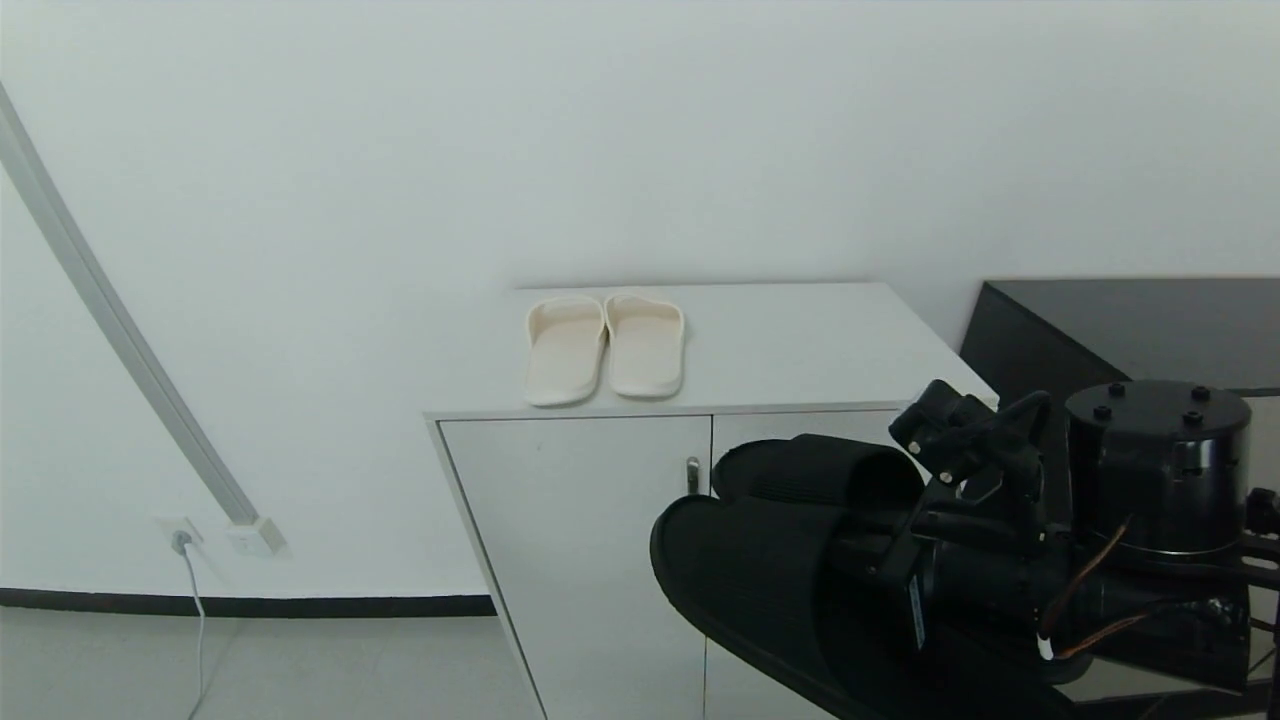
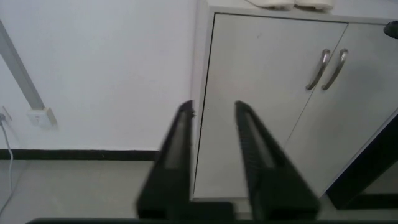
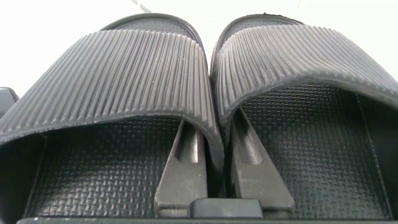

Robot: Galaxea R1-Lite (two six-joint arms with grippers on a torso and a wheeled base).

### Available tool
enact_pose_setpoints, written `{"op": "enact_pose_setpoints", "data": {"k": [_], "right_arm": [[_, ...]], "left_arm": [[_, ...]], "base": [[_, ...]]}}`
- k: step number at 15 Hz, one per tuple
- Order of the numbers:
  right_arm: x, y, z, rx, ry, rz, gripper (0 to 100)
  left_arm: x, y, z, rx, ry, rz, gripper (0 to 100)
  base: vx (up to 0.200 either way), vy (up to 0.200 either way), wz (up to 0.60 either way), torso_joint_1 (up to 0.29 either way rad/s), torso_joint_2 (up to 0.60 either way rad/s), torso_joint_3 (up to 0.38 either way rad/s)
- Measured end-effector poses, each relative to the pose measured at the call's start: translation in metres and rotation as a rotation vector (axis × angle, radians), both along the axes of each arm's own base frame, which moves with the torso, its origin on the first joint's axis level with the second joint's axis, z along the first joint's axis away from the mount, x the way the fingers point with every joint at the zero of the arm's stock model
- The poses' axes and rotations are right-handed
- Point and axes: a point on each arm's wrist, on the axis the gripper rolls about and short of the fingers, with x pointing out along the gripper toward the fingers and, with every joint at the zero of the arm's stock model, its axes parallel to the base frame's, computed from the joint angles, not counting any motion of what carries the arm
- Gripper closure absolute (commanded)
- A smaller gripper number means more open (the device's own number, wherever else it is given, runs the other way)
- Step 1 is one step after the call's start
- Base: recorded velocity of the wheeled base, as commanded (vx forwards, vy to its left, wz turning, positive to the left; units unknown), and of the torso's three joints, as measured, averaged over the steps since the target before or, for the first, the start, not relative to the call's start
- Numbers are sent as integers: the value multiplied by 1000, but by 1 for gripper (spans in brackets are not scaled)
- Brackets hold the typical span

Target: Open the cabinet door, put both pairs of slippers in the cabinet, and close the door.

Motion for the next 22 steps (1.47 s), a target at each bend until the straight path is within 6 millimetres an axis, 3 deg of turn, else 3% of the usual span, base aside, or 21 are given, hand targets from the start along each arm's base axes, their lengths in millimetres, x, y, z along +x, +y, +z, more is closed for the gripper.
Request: {"op": "enact_pose_setpoints", "data": {"k": [12, 22], "right_arm": [[-3, -1, -5, 4, -5, 3, 100], [-3, -1, -8, -3, 2, 3, 100]], "left_arm": [[0, 0, 0, 0, 0, 0, 0], [0, 0, 0, 0, 3, 0, 0]], "base": [[0, 0, 0, -178, 500, 318], [0, 0, 0, -74, 449, 367]]}}
